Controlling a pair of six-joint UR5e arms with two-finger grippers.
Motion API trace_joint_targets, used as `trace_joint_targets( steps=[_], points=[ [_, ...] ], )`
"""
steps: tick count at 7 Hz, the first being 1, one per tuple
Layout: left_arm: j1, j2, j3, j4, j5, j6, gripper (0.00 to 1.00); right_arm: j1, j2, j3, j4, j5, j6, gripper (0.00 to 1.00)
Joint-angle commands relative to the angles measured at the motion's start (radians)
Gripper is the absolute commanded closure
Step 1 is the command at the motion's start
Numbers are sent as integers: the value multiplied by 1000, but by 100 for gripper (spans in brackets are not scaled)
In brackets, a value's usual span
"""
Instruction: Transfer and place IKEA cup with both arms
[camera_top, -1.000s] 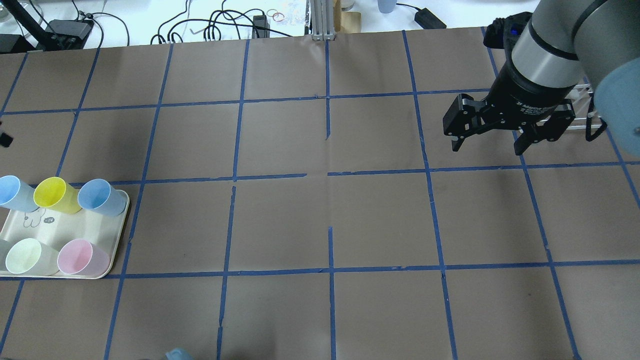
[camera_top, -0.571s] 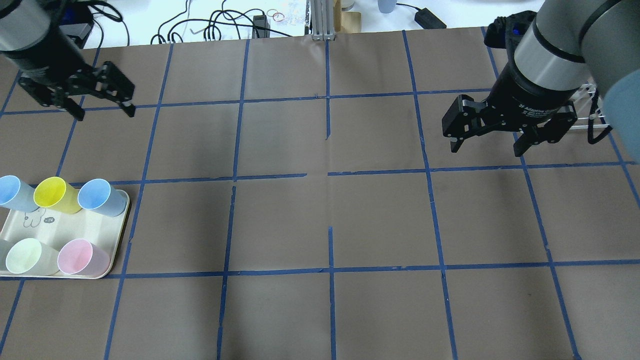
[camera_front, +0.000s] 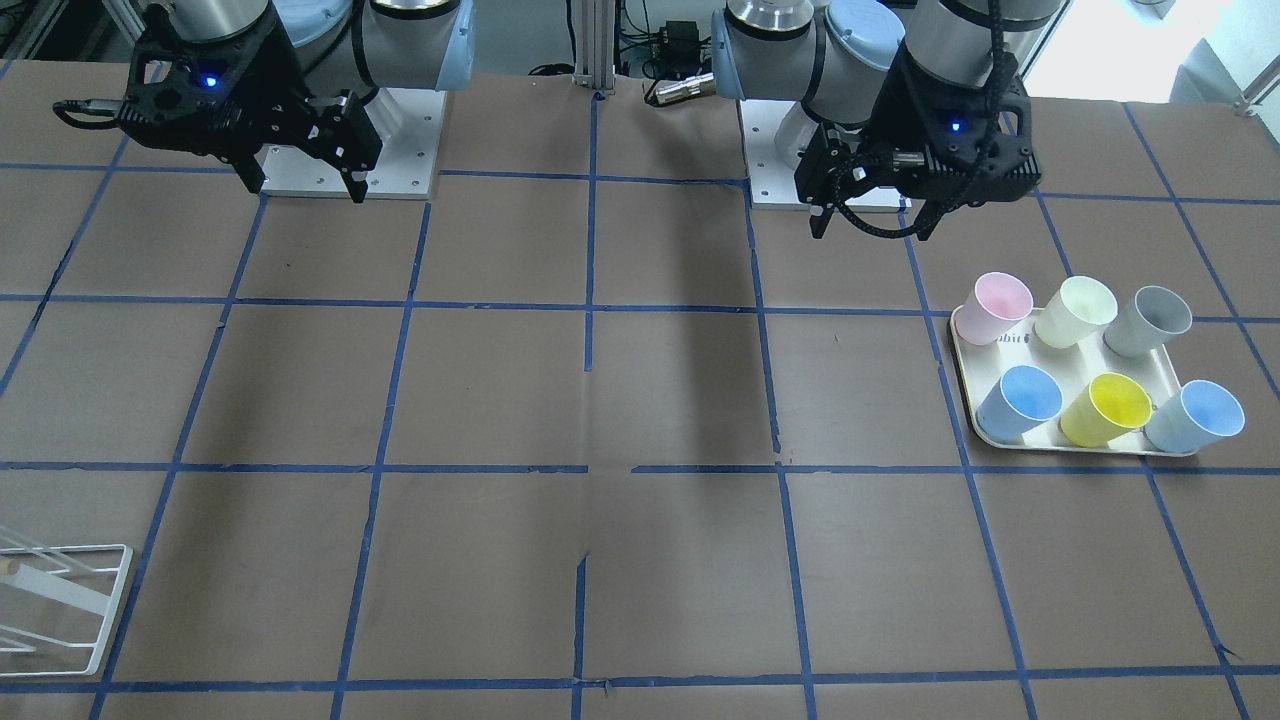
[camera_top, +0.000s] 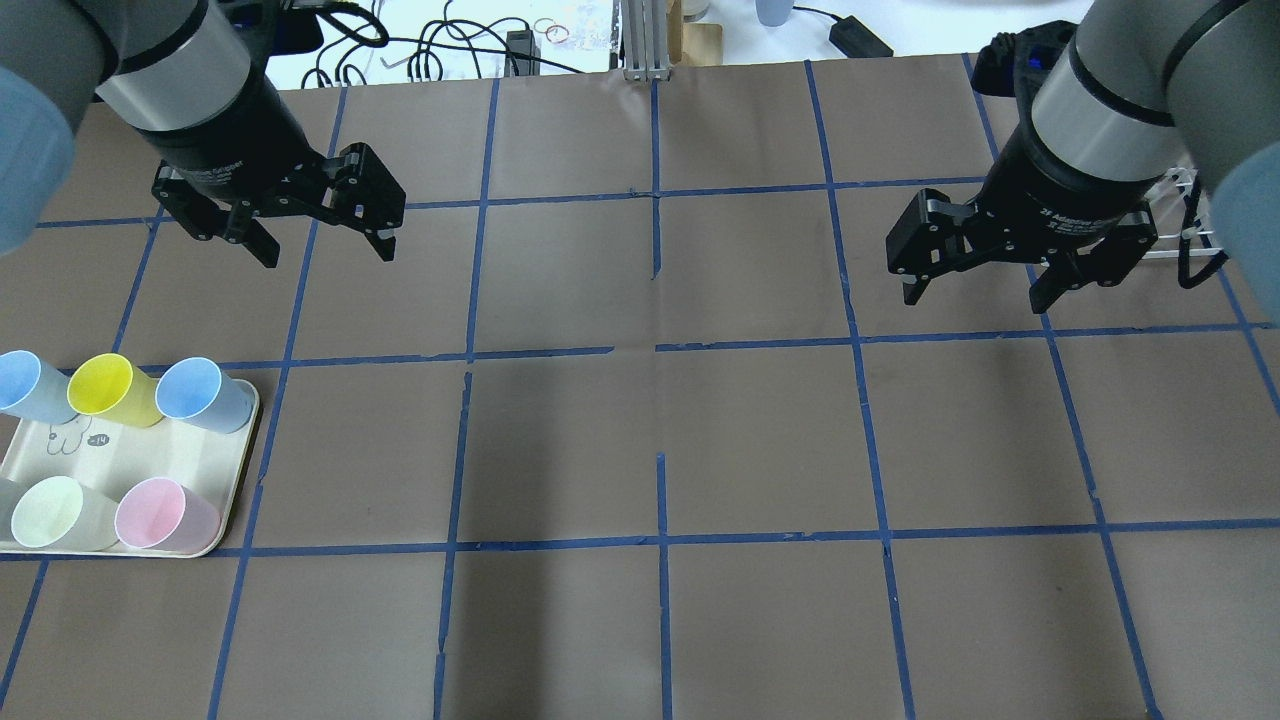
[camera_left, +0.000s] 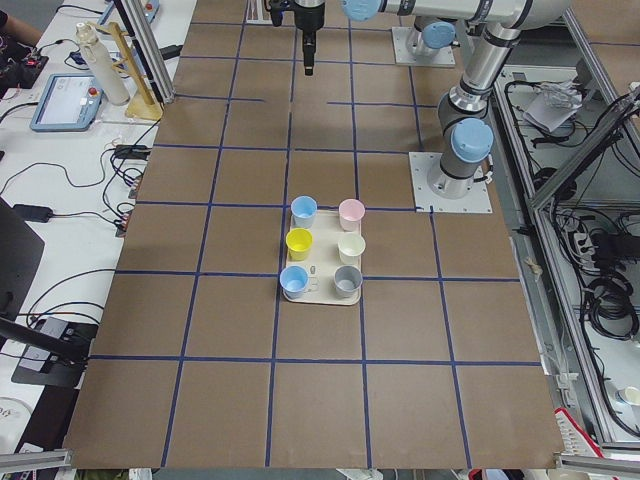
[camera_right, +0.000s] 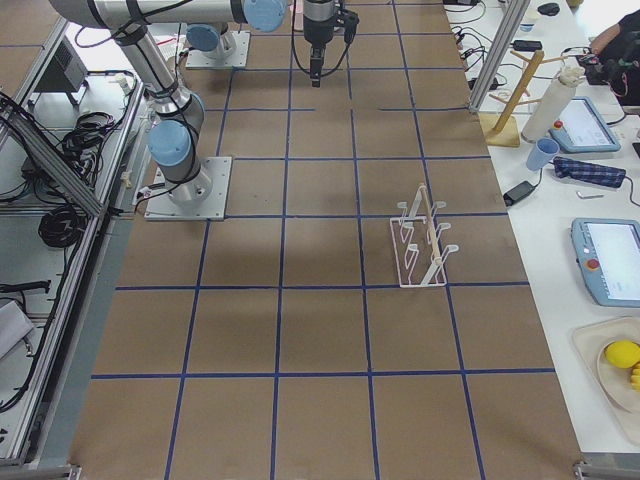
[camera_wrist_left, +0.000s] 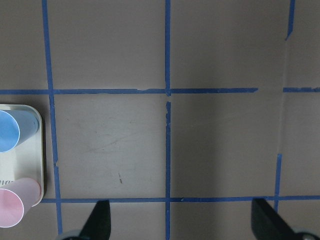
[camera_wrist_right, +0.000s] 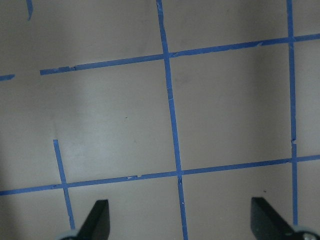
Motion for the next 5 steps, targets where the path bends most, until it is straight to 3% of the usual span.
trace_joint_targets(
  steps=[1, 5],
  points=[
    [29, -9, 25, -10, 1, -2, 0, 0, 2, 0, -1, 0, 0, 0],
    [19, -5, 14, 0, -2, -2, 0, -2, 2, 2, -5, -1, 0, 0]
  ],
)
